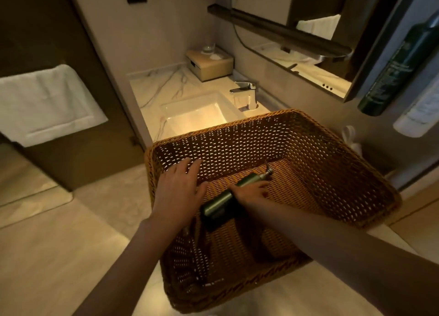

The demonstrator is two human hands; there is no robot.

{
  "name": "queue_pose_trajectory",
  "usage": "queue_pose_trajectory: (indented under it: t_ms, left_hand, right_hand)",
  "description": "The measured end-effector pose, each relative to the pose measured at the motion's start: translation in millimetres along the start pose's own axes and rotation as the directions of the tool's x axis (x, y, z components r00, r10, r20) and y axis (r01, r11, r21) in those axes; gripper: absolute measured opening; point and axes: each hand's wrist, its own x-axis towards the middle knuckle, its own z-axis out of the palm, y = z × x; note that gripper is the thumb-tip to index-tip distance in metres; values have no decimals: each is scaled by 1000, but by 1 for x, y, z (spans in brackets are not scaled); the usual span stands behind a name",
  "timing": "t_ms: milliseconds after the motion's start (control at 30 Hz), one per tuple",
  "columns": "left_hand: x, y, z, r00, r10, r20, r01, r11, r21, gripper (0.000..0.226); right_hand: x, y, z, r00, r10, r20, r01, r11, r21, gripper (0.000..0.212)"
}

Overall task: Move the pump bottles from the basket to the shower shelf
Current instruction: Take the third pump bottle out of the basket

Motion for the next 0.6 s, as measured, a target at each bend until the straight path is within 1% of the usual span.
queue_pose_trajectory:
  t_ms: [33,67,100,133,167,200,267,333,367,433,500,533,600]
  left_hand:
    - [0,-3,1,1000,-7,-9,7,1000,-9,60]
    - [-1,-5,2,1000,-13,-16,13,1000,-15,59]
    - [-3,-6,3,1000,-18,-17,18,1000,-21,59]
    - [-5,-7,4,1000,-20,-13,19,999,-28,59]
    - [-6,-7,5,1000,-17,-6,17,999,-34,59]
    - [-7,-7,7,1000,-10,-1,10,999,-38,58]
    - [-8,-7,8,1000,0,4,0,999,-53,58]
    - [-8,-5,7,1000,-1,-7,1,995,-104,58]
    - [-9,-3,5,1000,-7,-17,4,990,-143,58]
    - [-9,1,1,999,-24,-39,14,972,-235,57]
    - [-11,7,-3,998,-38,-51,20,950,-313,55]
    - [-12,10,-5,998,-45,-53,24,936,-351,53]
    - [-16,16,-9,997,-71,-45,44,896,-443,51]
  right_hand:
    - [4,-3,3,999,41,7,-42,995,96,125]
    - [7,-6,3,995,88,50,-97,972,216,120]
    - [6,-9,1,984,117,135,-156,932,328,110]
    - [4,-10,-3,965,125,233,-211,892,399,97]
    - [5,-10,-6,943,125,310,-257,865,432,86]
    - [5,-9,-9,925,123,358,-287,845,451,80]
    - [5,-6,-14,902,131,412,-333,818,468,80]
    - [-4,-5,-22,889,107,445,-327,829,454,82]
    - [-12,-6,-29,889,78,452,-297,849,437,82]
    - [-30,-8,-44,905,-26,424,-176,885,430,79]
    - [-48,-8,-63,907,-201,370,23,901,432,74]
    - [-57,-7,-74,888,-311,340,145,889,435,70]
    - [-76,-7,-97,809,-521,271,373,813,448,63]
